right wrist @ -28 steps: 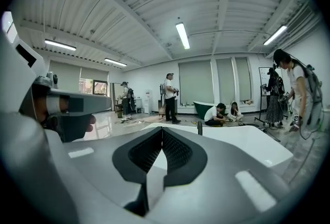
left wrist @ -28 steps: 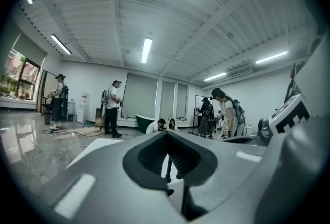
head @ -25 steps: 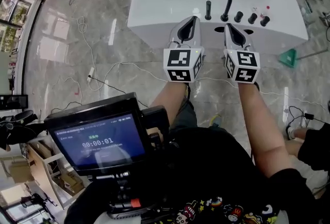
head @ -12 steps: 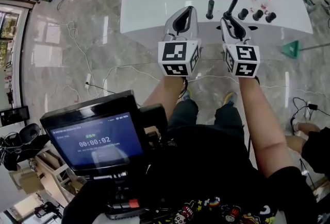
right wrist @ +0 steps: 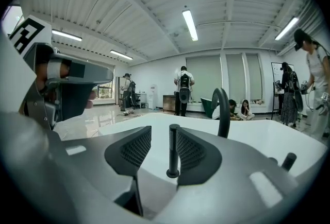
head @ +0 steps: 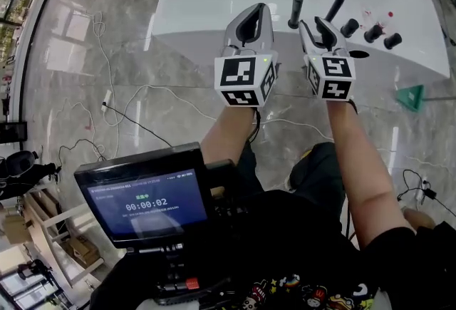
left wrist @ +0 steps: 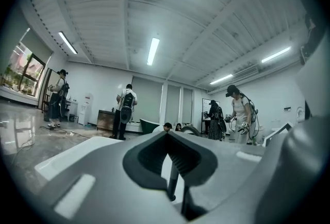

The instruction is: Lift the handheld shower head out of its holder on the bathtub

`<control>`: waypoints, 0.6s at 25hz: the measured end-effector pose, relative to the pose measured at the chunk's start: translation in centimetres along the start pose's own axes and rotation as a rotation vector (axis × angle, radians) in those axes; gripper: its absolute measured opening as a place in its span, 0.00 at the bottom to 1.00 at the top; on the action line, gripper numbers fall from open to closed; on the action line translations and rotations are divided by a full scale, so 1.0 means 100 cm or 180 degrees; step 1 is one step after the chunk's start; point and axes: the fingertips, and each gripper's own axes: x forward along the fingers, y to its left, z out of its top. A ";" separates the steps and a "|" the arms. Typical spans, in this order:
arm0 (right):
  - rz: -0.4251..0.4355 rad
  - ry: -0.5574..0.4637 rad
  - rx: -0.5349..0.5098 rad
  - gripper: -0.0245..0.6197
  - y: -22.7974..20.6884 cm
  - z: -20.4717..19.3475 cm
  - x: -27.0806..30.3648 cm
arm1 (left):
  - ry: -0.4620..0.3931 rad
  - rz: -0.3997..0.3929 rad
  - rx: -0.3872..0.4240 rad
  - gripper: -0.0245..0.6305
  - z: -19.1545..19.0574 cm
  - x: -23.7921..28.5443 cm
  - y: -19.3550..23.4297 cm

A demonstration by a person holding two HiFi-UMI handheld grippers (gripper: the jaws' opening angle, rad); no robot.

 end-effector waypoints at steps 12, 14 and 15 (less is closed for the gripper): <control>-0.0039 -0.0056 -0.0134 0.32 -0.017 -0.117 0.093 | -0.0019 -0.0005 0.0103 0.04 -0.129 0.018 0.030; -0.0061 -0.0062 -0.0139 0.33 -0.021 -0.119 0.104 | -0.0028 0.0001 0.0092 0.04 -0.136 0.018 0.034; -0.0077 -0.0064 -0.0132 0.33 -0.022 -0.119 0.110 | -0.0029 0.0002 0.0088 0.04 -0.138 0.019 0.036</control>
